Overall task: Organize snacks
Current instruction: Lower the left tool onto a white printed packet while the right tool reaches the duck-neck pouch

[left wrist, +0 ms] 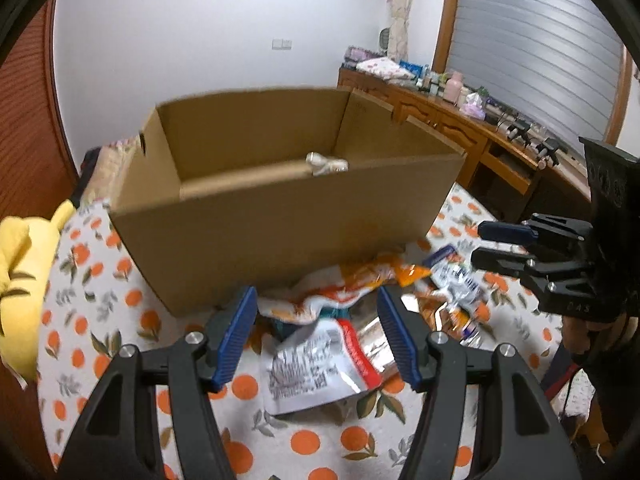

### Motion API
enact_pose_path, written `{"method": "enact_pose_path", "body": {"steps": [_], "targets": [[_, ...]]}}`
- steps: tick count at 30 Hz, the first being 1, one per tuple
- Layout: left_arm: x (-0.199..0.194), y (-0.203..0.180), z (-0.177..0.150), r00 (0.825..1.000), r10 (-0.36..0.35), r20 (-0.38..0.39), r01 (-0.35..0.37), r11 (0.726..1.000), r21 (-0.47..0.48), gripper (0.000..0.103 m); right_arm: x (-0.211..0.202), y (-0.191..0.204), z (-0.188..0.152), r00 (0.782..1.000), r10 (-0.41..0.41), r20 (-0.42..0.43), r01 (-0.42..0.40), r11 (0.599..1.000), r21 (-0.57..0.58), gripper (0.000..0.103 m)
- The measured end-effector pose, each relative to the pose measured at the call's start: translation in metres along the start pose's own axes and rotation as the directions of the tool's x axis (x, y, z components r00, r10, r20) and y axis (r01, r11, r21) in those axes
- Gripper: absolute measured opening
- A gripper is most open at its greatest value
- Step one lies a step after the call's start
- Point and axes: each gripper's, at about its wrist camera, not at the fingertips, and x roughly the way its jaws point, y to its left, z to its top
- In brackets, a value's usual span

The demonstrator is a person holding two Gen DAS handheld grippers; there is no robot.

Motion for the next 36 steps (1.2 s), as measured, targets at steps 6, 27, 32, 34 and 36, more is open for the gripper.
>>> {"method": "enact_pose_path", "body": {"steps": [6,27,32,34,36], "targets": [[0.020,0.001,-0.018,0.999,0.000,-0.047,-0.001,1.000,-0.027,0.063,0.022,-0.020,-0.020,0.996,-0.053,-0.069,0.056,0.998,0.038,0.046],[0.046,0.021,-0.043,0.993,-0.068,-0.095,0.050,0.981,-0.185,0.078,0.043,-0.041,-0.043,0.984,-0.102,-0.148,0.117,0.989,0.095,0.065],[0.046,0.023,-0.043,0.993,-0.080,-0.089,0.061,0.978,-0.198,0.079,0.044,-0.044,-0.044,0.985,-0.080,-0.151,0.099,0.988,0.121,0.067],[0.046,0.023,-0.043,0.993,-0.079,-0.090,0.060,0.978,-0.199,0.079,0.044,-0.044,-0.044,0.985,-0.083,-0.151,0.101,0.988,0.121,0.067],[0.046,0.023,-0.043,0.992,-0.083,-0.094,0.063,0.978,-0.198,0.078,0.044,-0.044,-0.045,0.985,-0.084,-0.151,0.102,0.988,0.120,0.067]]}}
